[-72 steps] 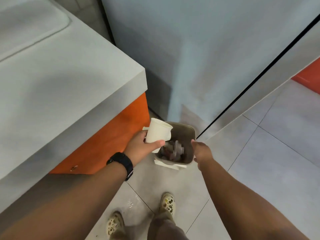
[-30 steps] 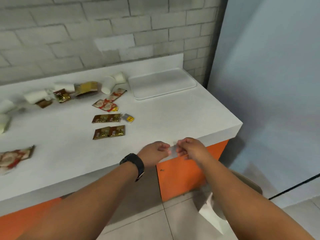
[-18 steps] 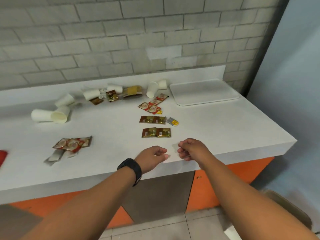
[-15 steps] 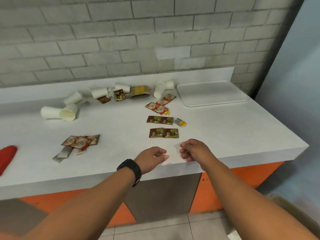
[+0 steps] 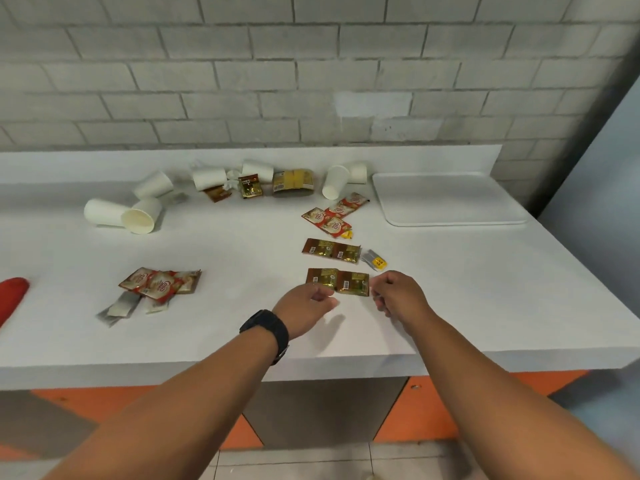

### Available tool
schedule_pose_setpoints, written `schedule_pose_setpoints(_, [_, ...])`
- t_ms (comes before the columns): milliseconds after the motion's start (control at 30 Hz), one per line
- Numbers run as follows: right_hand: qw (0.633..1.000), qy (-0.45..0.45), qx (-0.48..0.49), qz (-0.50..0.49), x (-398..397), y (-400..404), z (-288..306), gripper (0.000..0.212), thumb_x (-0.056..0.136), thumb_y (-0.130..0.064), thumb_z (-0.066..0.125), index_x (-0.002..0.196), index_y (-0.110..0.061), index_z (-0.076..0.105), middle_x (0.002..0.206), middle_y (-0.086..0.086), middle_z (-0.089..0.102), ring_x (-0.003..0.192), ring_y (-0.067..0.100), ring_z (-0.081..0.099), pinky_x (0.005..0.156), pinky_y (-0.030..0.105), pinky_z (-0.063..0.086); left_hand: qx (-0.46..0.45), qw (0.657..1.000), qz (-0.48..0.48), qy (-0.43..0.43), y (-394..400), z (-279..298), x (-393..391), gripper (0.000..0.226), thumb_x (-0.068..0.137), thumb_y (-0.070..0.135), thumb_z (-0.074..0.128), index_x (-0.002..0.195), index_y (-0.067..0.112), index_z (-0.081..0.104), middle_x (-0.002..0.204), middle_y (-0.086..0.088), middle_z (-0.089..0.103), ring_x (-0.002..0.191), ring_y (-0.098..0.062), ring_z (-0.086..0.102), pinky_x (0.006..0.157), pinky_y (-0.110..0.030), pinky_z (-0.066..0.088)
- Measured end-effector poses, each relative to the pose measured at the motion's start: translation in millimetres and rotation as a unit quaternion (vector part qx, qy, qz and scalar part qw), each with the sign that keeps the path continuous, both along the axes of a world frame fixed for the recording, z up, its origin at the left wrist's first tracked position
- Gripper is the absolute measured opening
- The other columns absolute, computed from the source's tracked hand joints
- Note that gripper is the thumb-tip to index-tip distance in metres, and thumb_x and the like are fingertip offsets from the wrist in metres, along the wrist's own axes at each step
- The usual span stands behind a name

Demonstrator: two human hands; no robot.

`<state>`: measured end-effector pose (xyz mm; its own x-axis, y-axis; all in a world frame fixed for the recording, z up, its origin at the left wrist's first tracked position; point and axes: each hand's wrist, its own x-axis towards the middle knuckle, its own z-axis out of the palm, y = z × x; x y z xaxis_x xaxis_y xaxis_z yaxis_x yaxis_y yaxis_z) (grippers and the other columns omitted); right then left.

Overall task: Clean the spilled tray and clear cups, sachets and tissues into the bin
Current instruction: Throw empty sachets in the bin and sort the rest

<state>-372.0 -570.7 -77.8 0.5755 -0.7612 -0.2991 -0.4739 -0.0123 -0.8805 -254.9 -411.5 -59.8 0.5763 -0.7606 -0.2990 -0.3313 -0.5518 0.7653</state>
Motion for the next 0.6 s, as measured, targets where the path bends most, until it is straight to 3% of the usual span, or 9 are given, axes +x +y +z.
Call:
schedule_pose_setpoints(67, [0.999, 0.020, -0.049, 0.000, 7.3, -17.5, -1.0, 0.015, 0.088, -0.024, 0.059, 0.074, -0.020, 0.062, 0.076, 0.006, 0.064, 0.066, 0.023, 0.055, 0.062, 0.035, 0.046, 0.001, 1.000, 0.007, -0.027, -13.5, 1.4, 8.0, 0.036, 0.093, 0.037, 0.055, 0.125, 0.021, 0.057, 0.121, 0.003, 0.058, 0.106, -0.015, 0.055, 0.091, -0.027, 0.042])
schedule_pose_setpoints(167, [0.990, 0.071, -0.120, 0.010, 19.4, -41.9, 0.3, 0.011, 0.089, -0.024, 0.057, 0.080, -0.024, 0.064, 0.090, 0.001, 0.066, 0.079, 0.021, 0.060, 0.058, 0.025, 0.043, 0.002, 0.996, 0.023, -0.081, -35.5, 0.7, 19.9, 0.041, 0.091, 0.034, 0.058, 0.130, 0.019, 0.055, 0.133, -0.002, 0.054, 0.119, -0.020, 0.053, 0.104, -0.034, 0.042])
schedule_pose_setpoints(233, [0.985, 0.087, -0.148, 0.014, 31.1, -59.9, -2.6, 0.011, 0.086, -0.027, 0.057, 0.087, -0.025, 0.068, 0.102, 0.003, 0.066, 0.085, 0.023, 0.063, 0.064, 0.028, 0.050, -0.002, 0.996, 0.056, -0.073, -48.6, -3.6, 25.6, 0.047, 0.090, 0.036, 0.060, 0.134, 0.023, 0.051, 0.137, -0.001, 0.050, 0.124, -0.020, 0.049, 0.107, -0.037, 0.040])
schedule_pose_setpoints(333, [0.973, 0.128, -0.186, 0.044, 42.8, -74.4, -5.9, 0.041, 0.085, -0.043, 0.060, 0.120, -0.023, 0.064, 0.122, 0.006, 0.056, 0.109, 0.027, 0.060, 0.089, 0.037, 0.050, 0.014, 0.994, 0.070, -0.082, -61.8, -13.8, 29.5, 0.056, 0.087, 0.041, 0.061, 0.139, 0.028, 0.044, 0.141, 0.000, 0.047, 0.129, -0.022, 0.044, 0.108, -0.040, 0.038])
schedule_pose_setpoints(400, [0.958, 0.162, -0.225, 0.072, 49.1, -80.2, -7.9, 0.054, 0.086, -0.055, 0.055, 0.130, -0.024, 0.057, 0.128, 0.007, 0.052, 0.118, 0.028, 0.054, 0.096, 0.041, 0.048, 0.058, 0.990, 0.050, -0.121, -68.8, -18.8, 29.3, 0.062, 0.087, 0.046, 0.059, 0.143, 0.029, 0.037, 0.143, 0.000, 0.046, 0.130, -0.025, 0.040, 0.107, -0.043, 0.038])
schedule_pose_setpoints(600, [0.924, 0.224, -0.285, 0.123, 60.8, -87.5, -10.9, 0.053, 0.087, -0.057, 0.052, 0.122, -0.018, 0.059, 0.120, 0.010, 0.054, 0.111, 0.030, 0.055, 0.087, 0.036, 0.048, 0.142, 0.968, 0.025, -0.208, -72.9, -24.2, 29.6, 0.066, 0.084, 0.051, 0.058, 0.143, 0.033, 0.034, 0.139, 0.002, 0.048, 0.125, -0.027, 0.041, 0.101, -0.041, 0.041])
